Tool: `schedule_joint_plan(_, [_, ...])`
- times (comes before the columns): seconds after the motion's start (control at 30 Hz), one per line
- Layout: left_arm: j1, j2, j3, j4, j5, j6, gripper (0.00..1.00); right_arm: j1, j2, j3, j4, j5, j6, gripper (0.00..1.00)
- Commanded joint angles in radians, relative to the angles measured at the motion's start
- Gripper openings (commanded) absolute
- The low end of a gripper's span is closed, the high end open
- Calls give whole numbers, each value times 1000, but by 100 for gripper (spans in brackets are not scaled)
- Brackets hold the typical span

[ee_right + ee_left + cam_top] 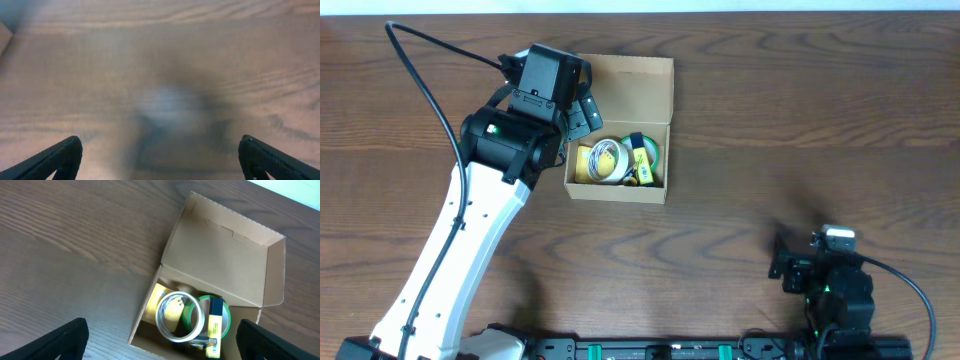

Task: Pack container
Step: 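Raise both grippers to the back corners of the box lid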

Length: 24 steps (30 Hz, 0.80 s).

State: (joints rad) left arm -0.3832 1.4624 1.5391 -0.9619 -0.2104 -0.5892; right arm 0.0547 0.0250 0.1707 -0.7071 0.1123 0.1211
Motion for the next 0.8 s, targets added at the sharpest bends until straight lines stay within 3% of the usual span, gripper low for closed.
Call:
schedule_joint_plan(0.0, [-1, 3, 12, 0, -29, 18, 95, -6, -7, -2, 67, -53, 1, 99])
schedule_joint_plan(0.13, [21, 3, 12, 32, -31, 40, 95, -6, 32, 41, 98, -178, -9, 99])
schedule_joint_plan(0.27, [93, 7, 12, 63, 52, 40, 96, -6, 226, 132, 99, -195, -10, 99])
schedule_joint_plan(0.5, [219, 64, 13, 106, 133, 24, 96, -6, 926, 592, 108, -226, -26, 99])
schedule_joint_plan(0.6, [257, 82, 13, 145, 131, -4, 100, -6, 1132, 762, 114, -323, -26, 99])
schedule_joint_plan(0.67, [291, 101, 12, 188, 116, -53, 84, -6, 1269, 857, 164, -387, -26, 99])
schedule_joint_plan(0.77, [327, 138, 12, 209, 70, -154, 52, -6, 1384, 880, 315, -473, -25, 96])
